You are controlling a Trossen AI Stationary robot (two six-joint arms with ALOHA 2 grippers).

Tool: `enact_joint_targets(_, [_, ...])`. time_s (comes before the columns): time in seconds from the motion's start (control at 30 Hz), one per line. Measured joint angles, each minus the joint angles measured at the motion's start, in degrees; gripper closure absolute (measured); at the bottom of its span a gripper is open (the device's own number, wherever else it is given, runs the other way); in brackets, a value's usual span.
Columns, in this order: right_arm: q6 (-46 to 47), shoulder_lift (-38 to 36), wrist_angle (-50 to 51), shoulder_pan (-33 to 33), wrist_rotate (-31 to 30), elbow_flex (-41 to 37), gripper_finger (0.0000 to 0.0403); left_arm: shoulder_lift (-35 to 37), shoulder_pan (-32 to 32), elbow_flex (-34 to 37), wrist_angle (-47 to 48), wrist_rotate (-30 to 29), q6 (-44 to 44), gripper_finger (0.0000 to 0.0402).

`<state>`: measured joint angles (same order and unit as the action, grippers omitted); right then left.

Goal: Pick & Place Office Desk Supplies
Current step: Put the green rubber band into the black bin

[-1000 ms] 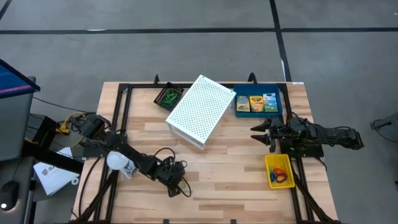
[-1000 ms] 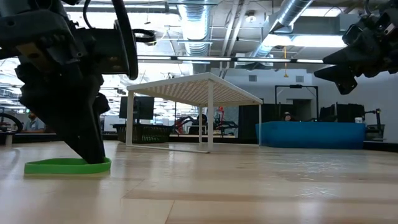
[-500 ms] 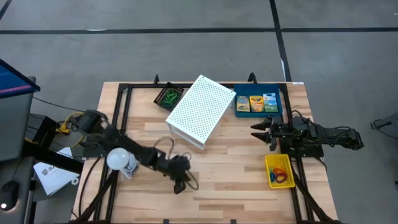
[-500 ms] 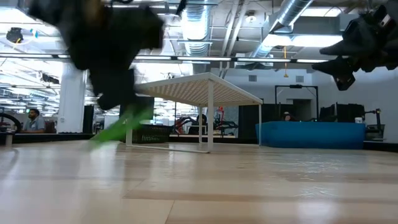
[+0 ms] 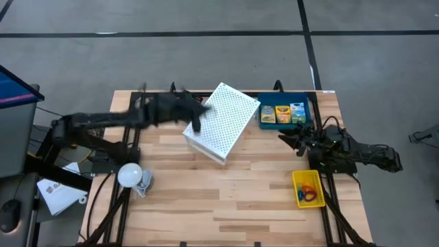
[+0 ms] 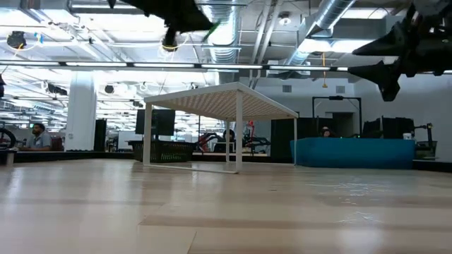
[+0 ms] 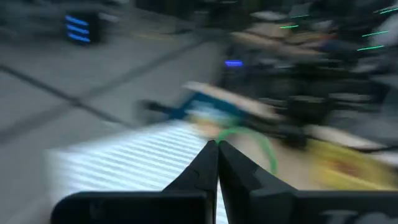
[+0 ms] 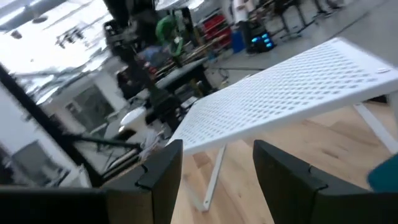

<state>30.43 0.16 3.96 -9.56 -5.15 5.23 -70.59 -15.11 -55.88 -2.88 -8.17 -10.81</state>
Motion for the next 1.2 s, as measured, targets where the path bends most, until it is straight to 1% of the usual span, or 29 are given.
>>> enact_joint_targets(0.07, [1.5, 0.0, -0.1, -1.3, -0.5, 0.0, 0.0210, -0.6, -8.1, -4.8, 8.7, -0.5, 4.2, 0.0401])
enact_joint_targets(0.13, [3.1, 0.0, -0.5, -2.5, -0.7, 0.0, 0.0210, -2.4, -16.5, -9.6, 18.4, 0.2, 5.9, 0.0401])
enact_joint_targets(0.17, [3.8, 0.0, -0.8, -3.1, -0.6, 0.0, 0.0210, -3.3, -20.4, -10.9, 23.3, 1.2, 5.8, 0.0401])
enact_joint_targets(0.23, [5.0, 0.0, -1.7, -3.9, -0.5, 0.0, 0.0210, -4.5, -26.4, -11.4, 29.0, 5.3, 5.6, 0.0401])
enact_joint_targets(0.3, [6.0, 0.0, -1.7, -4.4, -0.5, 0.0, 0.0210, -4.4, -29.5, -9.2, 30.8, 10.1, 7.2, 0.0401])
enact_joint_targets(0.33, [6.1, 0.0, -2.0, -4.6, -0.5, 0.0, 0.0210, -4.3, -30.1, -7.6, 30.0, 11.1, 7.4, 0.0401])
enact_joint_targets(0.43, [7.1, 0.0, -3.1, -5.1, -0.7, 0.0, 0.0210, -4.8, -31.5, -2.2, 28.9, 11.7, 7.1, 0.0401])
enact_joint_targets(0.63, [9.5, 0.0, -3.1, -6.2, -1.0, 0.0, 0.0210, -8.6, -31.3, 6.2, 16.5, 12.4, 2.4, 0.0401])
enact_joint_targets(0.7, [10.1, 0.0, -2.9, -6.7, -1.1, 0.0, 0.0210, -10.7, -31.2, 7.1, 12.5, 12.5, 0.9, 0.0401])
enact_joint_targets(0.77, [10.9, 0.0, -2.9, -7.1, -1.2, 0.0, 0.0210, -13.5, -31.4, 7.3, 12.0, 11.5, 0.2, 0.0401])
enact_joint_targets(0.97, [12.7, 0.0, -1.8, -8.2, -1.4, 0.0, 0.0210, -19.5, -30.6, 7.4, 9.5, 11.6, -0.2, 0.0401])
enact_joint_targets(1.1, [13.6, 0.0, -1.8, -8.2, -1.4, 0.0, 0.0210, -20.1, -30.6, 7.3, 6.8, 10.8, -0.2, 0.0401])
enact_joint_targets(1.2, [14.3, 0.0, -1.6, -8.2, -1.3, 0.0, 0.0210, -20.1, -30.7, 7.3, 6.9, 10.7, -0.2, 0.0401])
